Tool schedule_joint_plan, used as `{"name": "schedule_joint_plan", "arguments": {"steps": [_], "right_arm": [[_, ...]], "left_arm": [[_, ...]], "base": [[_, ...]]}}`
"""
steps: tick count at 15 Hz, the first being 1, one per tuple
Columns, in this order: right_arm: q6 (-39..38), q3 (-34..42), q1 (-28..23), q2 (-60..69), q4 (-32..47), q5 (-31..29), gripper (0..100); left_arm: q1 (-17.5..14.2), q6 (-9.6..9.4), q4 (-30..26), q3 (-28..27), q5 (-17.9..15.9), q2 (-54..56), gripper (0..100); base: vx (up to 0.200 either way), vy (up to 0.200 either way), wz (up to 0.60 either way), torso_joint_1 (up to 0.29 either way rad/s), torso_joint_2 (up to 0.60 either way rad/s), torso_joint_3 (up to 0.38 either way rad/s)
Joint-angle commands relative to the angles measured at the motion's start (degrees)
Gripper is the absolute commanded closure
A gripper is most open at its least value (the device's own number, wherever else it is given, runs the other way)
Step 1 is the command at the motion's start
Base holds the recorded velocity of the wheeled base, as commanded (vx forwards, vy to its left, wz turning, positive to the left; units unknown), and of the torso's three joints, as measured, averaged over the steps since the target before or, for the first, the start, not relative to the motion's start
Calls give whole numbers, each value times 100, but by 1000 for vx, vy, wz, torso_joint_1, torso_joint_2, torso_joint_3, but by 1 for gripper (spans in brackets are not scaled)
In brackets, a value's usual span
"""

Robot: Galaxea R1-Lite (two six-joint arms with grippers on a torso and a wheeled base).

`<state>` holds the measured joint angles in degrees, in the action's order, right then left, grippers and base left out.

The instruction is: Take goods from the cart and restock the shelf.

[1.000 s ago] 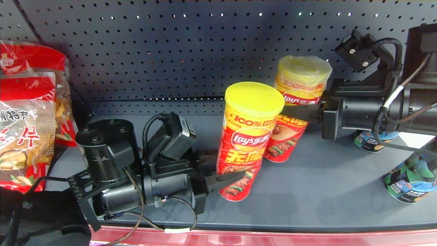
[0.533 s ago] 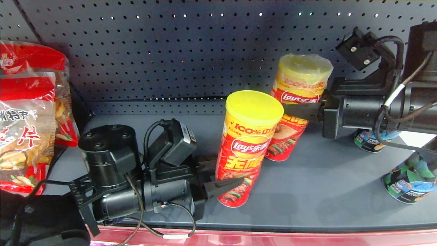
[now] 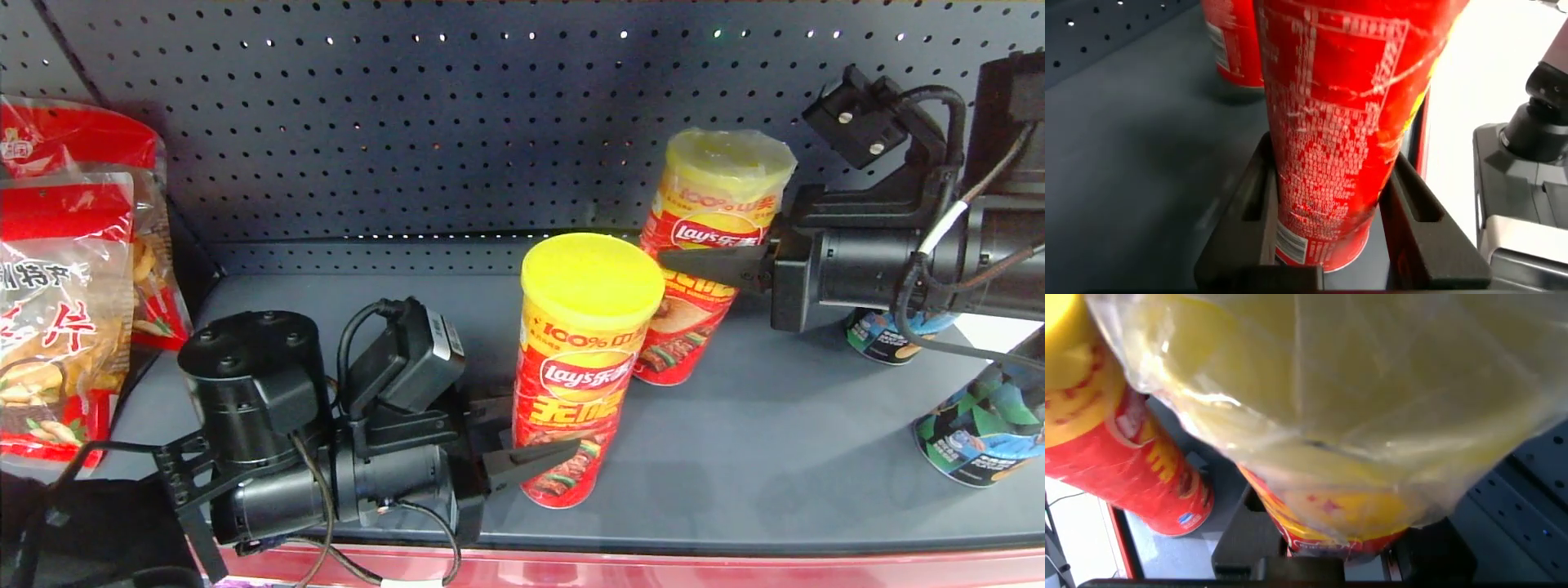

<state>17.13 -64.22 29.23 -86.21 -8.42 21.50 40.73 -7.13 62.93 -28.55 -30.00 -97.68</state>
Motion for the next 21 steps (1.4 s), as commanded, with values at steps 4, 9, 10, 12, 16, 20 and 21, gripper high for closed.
{"name": "schedule_joint_plan", "arguments": {"steps": [4, 9, 10, 12, 16, 20, 21], "right_arm": [[1, 6, 3, 8, -1, 3, 100], [1, 24, 3, 17, -1, 3, 100], [1, 32, 3, 25, -1, 3, 100], [1, 41, 3, 25, -1, 3, 100], [1, 32, 12, 69, 7, -32, 100], [1, 32, 12, 69, 7, -32, 100], [1, 24, 12, 69, 7, -32, 100]], "left_arm": [[5, 10, -17, 201, 3, 74, 100], [5, 80, -17, 324, 29, 92, 0], [-21, 98, -17, 333, 56, 100, 0], [-21, 98, -17, 333, 65, 109, 0], [-56, 98, -9, 491, 91, 215, 0], [-294, 80, -17, 737, 135, 399, 0], [-425, 72, -17, 754, 144, 408, 0]], "base": [[0, 0, 0, 0, 0, 0], [0, 0, 0, 0, 0, 0], [0, 0, 0, 0, 0, 0], [0, 0, 0, 0, 0, 0], [0, 0, 0, 0, 0, 0], [0, 0, 0, 0, 0, 0], [0, 0, 0, 0, 0, 0]]}}
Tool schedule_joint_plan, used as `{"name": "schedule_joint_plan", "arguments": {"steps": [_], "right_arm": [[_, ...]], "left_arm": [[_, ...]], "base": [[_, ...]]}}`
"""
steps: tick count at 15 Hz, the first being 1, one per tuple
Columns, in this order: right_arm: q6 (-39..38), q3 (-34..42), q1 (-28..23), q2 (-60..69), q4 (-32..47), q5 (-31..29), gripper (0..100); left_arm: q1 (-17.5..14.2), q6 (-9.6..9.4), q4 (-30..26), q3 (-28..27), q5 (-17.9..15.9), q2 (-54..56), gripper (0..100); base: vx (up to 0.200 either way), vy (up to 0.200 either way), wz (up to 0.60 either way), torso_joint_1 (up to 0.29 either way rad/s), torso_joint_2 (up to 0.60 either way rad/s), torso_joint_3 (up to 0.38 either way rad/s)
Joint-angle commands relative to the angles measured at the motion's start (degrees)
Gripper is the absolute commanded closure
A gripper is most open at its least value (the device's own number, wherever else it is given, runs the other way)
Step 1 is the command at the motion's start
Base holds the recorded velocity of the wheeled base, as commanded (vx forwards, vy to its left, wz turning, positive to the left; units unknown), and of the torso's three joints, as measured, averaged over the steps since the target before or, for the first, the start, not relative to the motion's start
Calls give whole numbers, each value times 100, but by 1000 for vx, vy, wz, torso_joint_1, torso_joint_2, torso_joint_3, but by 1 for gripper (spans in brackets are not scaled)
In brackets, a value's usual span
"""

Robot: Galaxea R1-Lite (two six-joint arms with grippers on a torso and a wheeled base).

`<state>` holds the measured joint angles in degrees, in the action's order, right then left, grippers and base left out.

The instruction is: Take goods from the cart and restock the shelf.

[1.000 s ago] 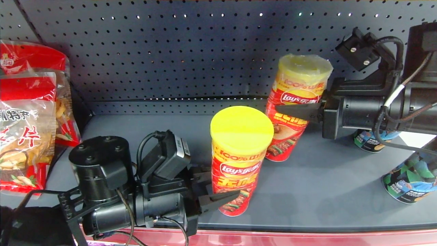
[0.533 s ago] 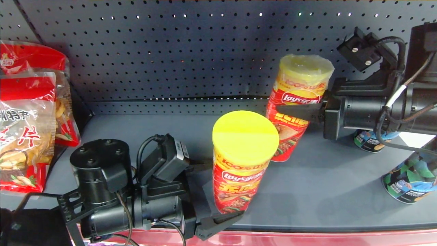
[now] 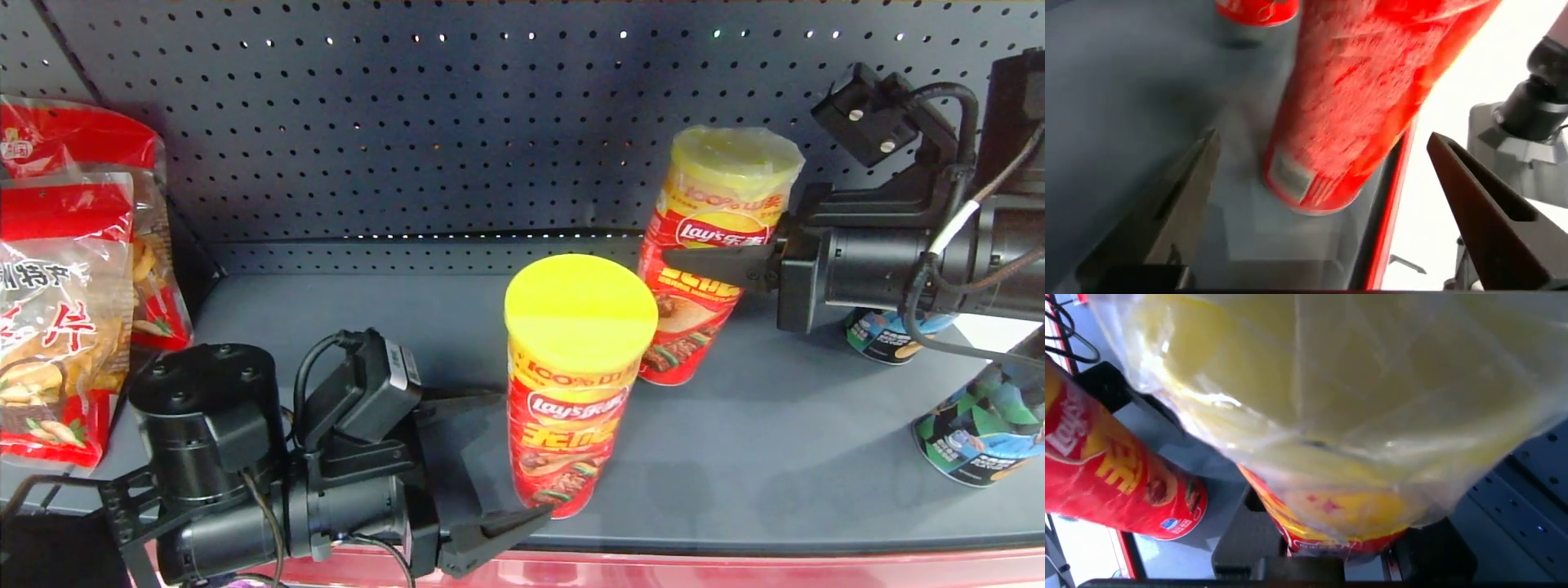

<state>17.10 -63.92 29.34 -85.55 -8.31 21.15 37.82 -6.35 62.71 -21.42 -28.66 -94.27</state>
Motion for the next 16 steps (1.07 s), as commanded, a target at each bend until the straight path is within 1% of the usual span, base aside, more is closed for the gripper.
{"name": "schedule_joint_plan", "arguments": {"steps": [1, 2, 7, 10, 15, 16], "right_arm": [[4, 2, 10, 12, -4, 3, 100], [4, 2, 10, 21, 5, 3, 100], [4, 19, 19, 83, 14, 3, 100], [4, 28, 28, 100, 14, -6, 100], [4, 63, 89, 118, 14, -6, 100], [4, 63, 98, 109, 14, -6, 100]], "left_arm": [[-292, -15, 5, 50, 10, 58, 0], [-363, -15, 5, 50, 10, 58, 0], [-354, -15, 5, 6, 1, 75, 0], [-222, -15, 5, 182, -17, 357, 0], [-213, -15, -4, 296, -17, 779, 0], [-213, -6, -4, 419, -8, 928, 0]], "base": [[0, 0, 0, 0, 0, 0], [0, 0, 0, 0, 0, 0], [0, 0, 0, 0, 0, 0], [0, 0, 0, 0, 0, 0], [0, 0, 0, 0, 0, 0], [0, 0, 0, 0, 0, 0]]}}
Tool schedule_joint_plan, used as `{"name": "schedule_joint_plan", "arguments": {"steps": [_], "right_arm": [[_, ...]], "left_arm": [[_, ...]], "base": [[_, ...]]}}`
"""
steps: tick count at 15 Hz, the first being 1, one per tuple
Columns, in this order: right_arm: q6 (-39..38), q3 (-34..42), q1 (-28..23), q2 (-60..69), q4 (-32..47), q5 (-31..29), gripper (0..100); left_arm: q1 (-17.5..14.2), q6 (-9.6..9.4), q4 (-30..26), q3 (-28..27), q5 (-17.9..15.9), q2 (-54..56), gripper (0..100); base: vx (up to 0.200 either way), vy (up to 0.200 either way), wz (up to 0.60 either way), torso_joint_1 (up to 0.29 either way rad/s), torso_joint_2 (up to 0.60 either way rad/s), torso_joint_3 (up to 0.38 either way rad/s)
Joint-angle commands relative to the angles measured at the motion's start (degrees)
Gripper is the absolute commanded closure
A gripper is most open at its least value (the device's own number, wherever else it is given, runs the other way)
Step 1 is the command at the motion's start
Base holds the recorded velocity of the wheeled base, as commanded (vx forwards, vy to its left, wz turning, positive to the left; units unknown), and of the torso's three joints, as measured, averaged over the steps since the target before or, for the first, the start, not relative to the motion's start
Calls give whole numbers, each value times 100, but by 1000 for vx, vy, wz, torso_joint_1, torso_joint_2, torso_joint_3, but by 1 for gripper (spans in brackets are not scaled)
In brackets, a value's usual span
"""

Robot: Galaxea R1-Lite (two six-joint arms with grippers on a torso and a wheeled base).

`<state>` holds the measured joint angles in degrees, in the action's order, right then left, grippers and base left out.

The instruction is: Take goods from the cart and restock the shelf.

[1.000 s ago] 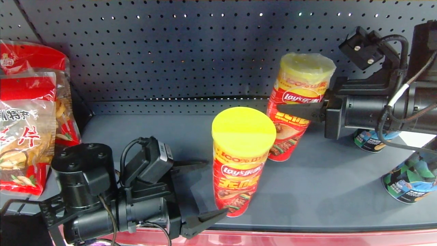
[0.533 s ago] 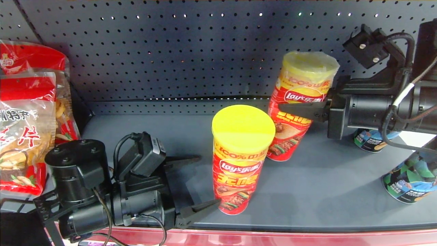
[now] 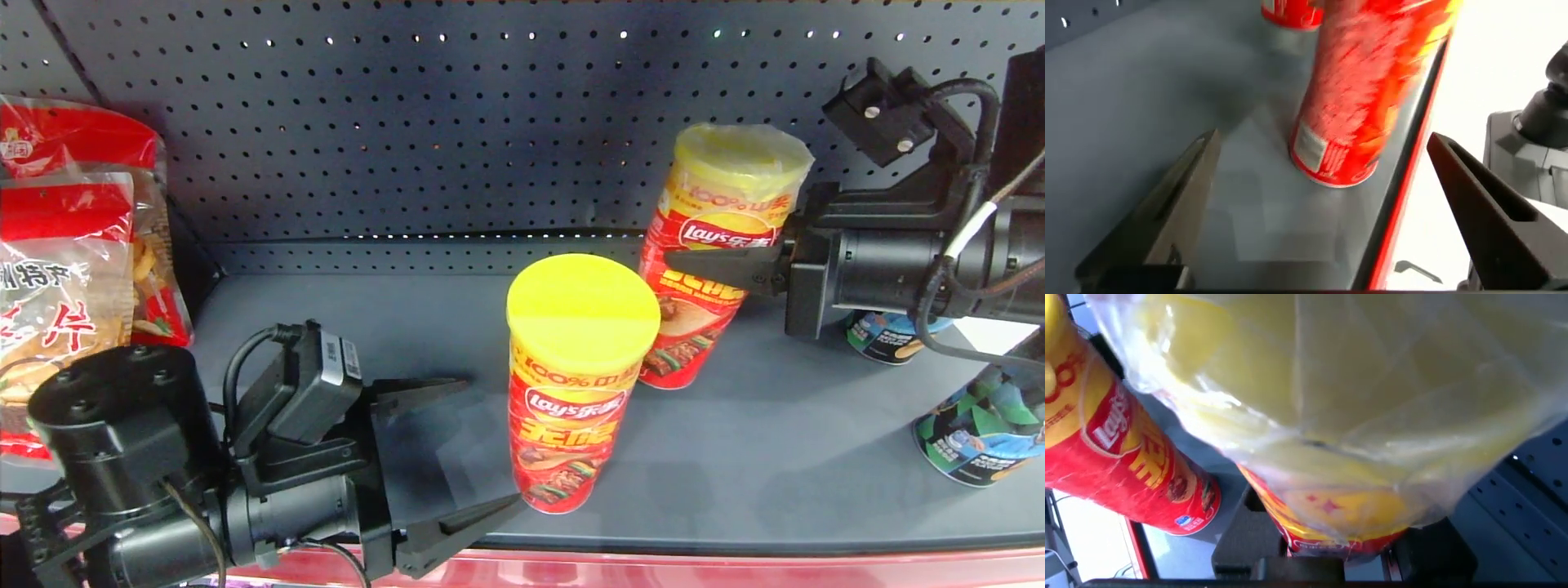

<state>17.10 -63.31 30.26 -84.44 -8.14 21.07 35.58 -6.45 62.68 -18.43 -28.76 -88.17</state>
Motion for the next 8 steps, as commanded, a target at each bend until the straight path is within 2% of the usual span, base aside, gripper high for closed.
{"name": "schedule_joint_plan", "arguments": {"steps": [1, 3, 4, 5, 6, 7, 8], "right_arm": [[-5, -6, 7, -19, -3, 3, 100], [-5, 2, 7, -28, -3, -6, 100], [-5, 2, -2, -19, -3, -6, 100], [-5, 20, -20, -11, -3, -6, 100], [-5, 46, -37, -2, -3, -6, 100], [-5, 46, -37, 7, -3, 3, 100], [-14, 99, -37, 42, -3, -6, 100]], "left_arm": [[1, 21, -2, 252, -7, 512, 0], [-78, 21, -2, 446, 11, 1074, 0], [-298, 12, -11, 428, 2, 1417, 0], [-649, 12, -19, 446, 2, 1733, 0], [-1150, 12, -55, 507, -42, 2094, 0], [-1221, 12, -63, 525, -51, 2155, 0], [-1809, 30, -265, 999, -33, 3052, 0]], "base": [[0, 0, 0, 0, 0, 0], [0, 0, 0, 0, 0, 0], [0, 0, 0, 0, 0, 0], [0, 0, 0, 0, 0, 0], [0, 0, 0, 0, 0, 0], [0, 0, 0, 0, 0, 0], [0, 0, 0, 0, 0, 0]]}}
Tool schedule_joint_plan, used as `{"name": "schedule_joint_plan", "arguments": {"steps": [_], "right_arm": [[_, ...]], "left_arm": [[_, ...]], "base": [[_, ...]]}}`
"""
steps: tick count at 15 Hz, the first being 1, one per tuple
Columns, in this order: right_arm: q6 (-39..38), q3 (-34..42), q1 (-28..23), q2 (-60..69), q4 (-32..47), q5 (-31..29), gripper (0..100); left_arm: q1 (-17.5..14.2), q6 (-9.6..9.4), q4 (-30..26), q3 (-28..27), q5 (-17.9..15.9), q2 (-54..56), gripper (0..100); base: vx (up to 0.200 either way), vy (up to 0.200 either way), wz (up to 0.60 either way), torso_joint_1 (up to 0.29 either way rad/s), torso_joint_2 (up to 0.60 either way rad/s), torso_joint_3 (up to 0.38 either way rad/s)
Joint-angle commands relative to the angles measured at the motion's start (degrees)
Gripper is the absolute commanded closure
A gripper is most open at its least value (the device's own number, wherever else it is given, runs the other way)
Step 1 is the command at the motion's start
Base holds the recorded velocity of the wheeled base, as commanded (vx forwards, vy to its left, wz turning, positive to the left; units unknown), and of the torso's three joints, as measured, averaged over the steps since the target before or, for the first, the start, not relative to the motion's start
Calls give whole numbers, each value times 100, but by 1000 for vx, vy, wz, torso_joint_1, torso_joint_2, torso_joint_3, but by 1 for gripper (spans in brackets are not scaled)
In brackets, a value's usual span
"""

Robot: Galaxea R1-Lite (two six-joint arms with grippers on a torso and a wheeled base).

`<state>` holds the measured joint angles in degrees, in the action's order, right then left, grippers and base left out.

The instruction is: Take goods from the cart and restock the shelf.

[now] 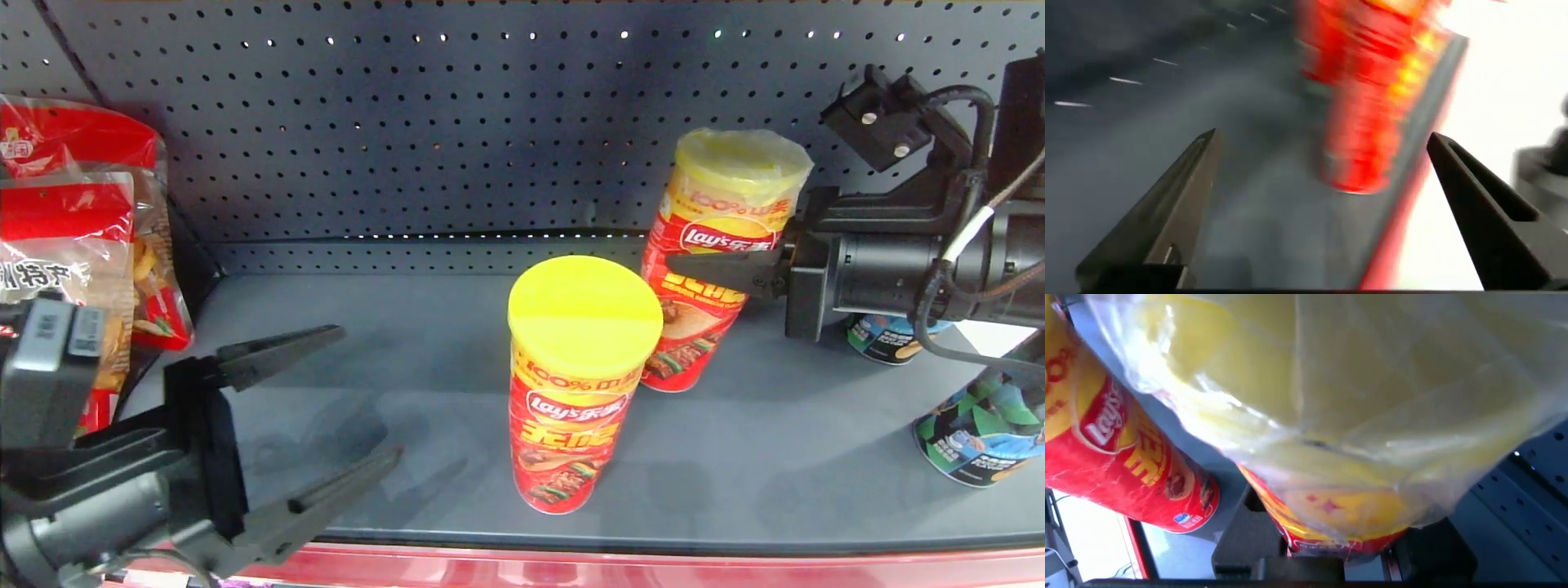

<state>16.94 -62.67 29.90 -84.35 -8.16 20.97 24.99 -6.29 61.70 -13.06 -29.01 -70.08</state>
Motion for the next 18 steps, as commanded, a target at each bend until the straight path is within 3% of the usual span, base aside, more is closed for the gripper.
{"name": "schedule_joint_plan", "arguments": {"steps": [1, 2, 4, 5, 7, 9, 10, 11, 13, 15, 17, 18], "right_arm": [[2, 36, -2, 32, -2, -5, 100], [-7, 18, 16, 32, -19, -49, 100], [-33, -17, 16, 50, -28, -49, 100], [-104, -17, 16, 50, -28, -40, 100], [-121, -70, 16, 41, -28, -40, 100], [-139, -43, 7, 50, -37, -40, 100], [-130, -61, 7, 50, -37, -31, 100], [-139, -79, 7, 76, -37, -31, 100], [-156, -87, 7, 111, -37, -31, 100], [-200, -87, -2, 182, -28, -31, 100], [-288, -96, -11, 234, -37, -31, 100], [-306, -87, -11, 243, -37, -31, 100]], "left_arm": [[-891, 14, -369, 664, 45, 1735, 0], [-1110, 23, -729, 717, 142, 2174, 0], [-1673, 304, -1661, 664, 810, 3176, 0], [-1796, 374, -2223, 743, 1170, 3783, 0], [-1814, 383, -3981, 682, 1803, 5084, 0], [-1822, 374, -6222, 339, 2233, 6446, 0], [-1822, 392, -6495, 251, 2532, 6481, 0], [-1814, 374, -6425, 154, 2796, 6463, 0], [-1814, 269, -6433, 400, 2875, 6481, 0], [-1866, -4, -6565, 594, 3033, 6472, 0], [-2051, -13, -6750, 655, 3464, 6393, 0], [-2051, -21, -6750, 690, 3455, 6428, 0]], "base": [[0, 0, 0, 0, 0, 0], [0, 0, 0, 0, 0, 0], [0, 0, 0, 0, 0, 0], [0, 0, 0, 0, 0, 0], [0, 0, 0, 0, 0, 0], [0, 0, 0, 0, 0, 0], [0, 0, 0, 0, 0, 0], [0, 0, 0, 0, 0, 0], [0, 0, 0, 0, 0, 0], [0, 0, 0, 0, 0, 0], [0, 0, 0, 0, 0, 0], [0, 0, 0, 0, 0, 0]]}}
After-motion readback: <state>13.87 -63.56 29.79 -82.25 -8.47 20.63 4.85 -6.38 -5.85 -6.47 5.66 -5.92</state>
